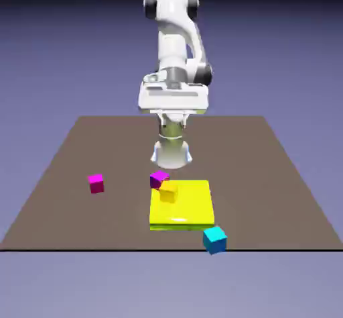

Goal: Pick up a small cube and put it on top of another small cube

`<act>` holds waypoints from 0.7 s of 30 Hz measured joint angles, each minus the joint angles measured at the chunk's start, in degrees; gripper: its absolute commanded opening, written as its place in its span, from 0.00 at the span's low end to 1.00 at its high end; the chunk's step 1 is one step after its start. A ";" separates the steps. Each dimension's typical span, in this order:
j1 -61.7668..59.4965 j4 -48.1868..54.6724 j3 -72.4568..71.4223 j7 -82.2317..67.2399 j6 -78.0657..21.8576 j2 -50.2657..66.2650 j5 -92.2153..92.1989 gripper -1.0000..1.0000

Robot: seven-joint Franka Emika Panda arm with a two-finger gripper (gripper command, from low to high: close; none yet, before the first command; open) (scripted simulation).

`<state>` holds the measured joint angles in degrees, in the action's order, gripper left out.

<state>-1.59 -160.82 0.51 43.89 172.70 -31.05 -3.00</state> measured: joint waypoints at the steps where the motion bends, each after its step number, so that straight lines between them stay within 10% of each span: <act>1: -1.89 0.15 0.42 1.19 -1.09 1.33 -2.49 0.50; 21: -40.73 3.12 8.87 24.90 -22.81 27.93 -52.33 0.50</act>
<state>-42.32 -157.70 9.38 68.79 149.89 -3.12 -55.33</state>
